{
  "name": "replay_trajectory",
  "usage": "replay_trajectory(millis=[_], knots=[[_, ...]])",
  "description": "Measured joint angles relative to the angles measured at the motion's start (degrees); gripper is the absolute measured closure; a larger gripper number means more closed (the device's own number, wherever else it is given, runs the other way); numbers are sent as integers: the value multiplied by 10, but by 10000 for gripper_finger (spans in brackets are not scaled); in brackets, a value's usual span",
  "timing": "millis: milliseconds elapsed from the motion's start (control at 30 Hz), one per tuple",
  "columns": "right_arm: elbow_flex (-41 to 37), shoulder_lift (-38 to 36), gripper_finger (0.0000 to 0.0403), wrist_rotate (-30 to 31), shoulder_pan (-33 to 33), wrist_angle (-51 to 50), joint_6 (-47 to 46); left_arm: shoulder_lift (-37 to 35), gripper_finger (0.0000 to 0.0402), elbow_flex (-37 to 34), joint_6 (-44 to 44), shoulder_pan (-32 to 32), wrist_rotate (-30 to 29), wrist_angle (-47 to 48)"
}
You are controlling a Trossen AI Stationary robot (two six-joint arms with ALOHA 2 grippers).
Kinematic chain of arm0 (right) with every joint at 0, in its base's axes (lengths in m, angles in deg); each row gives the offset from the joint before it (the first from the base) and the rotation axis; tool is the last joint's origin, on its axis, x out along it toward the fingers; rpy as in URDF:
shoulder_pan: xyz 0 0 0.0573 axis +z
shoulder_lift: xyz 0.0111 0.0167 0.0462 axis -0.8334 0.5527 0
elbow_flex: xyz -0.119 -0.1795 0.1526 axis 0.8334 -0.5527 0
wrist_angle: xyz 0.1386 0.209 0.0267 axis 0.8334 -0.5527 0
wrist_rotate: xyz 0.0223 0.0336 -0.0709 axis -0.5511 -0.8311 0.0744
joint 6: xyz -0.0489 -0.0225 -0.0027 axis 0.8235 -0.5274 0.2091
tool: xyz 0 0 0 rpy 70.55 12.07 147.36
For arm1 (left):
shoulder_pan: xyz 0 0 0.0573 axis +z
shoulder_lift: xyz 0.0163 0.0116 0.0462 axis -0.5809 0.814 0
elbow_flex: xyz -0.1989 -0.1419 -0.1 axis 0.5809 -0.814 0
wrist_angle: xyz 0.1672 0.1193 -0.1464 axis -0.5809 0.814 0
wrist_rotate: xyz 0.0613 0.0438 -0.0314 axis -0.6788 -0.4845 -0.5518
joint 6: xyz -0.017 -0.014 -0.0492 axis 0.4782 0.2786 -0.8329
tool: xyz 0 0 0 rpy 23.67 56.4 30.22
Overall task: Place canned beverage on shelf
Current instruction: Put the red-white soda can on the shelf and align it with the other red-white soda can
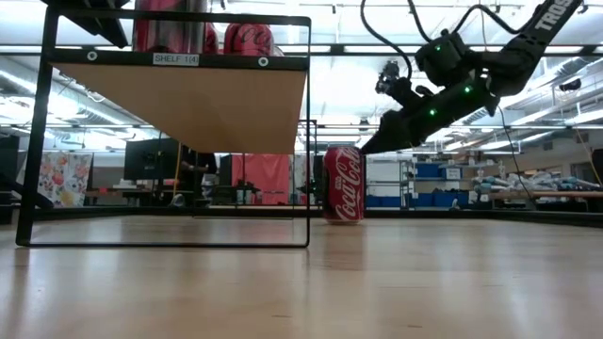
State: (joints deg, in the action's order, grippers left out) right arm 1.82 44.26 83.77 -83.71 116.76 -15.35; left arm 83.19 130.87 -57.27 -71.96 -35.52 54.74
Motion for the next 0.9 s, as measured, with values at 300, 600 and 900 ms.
replay_trajectory(millis=[300,600,900], knots=[[15,122,53,-105,-37,105,26,0,168,0,15,0,-3,-6],[88,245,54,-318,-88,117,2,0,168,0,17,0,-3,-4],[103,281,54,-402,-82,109,22,0,168,0,6,0,-3,-5]])
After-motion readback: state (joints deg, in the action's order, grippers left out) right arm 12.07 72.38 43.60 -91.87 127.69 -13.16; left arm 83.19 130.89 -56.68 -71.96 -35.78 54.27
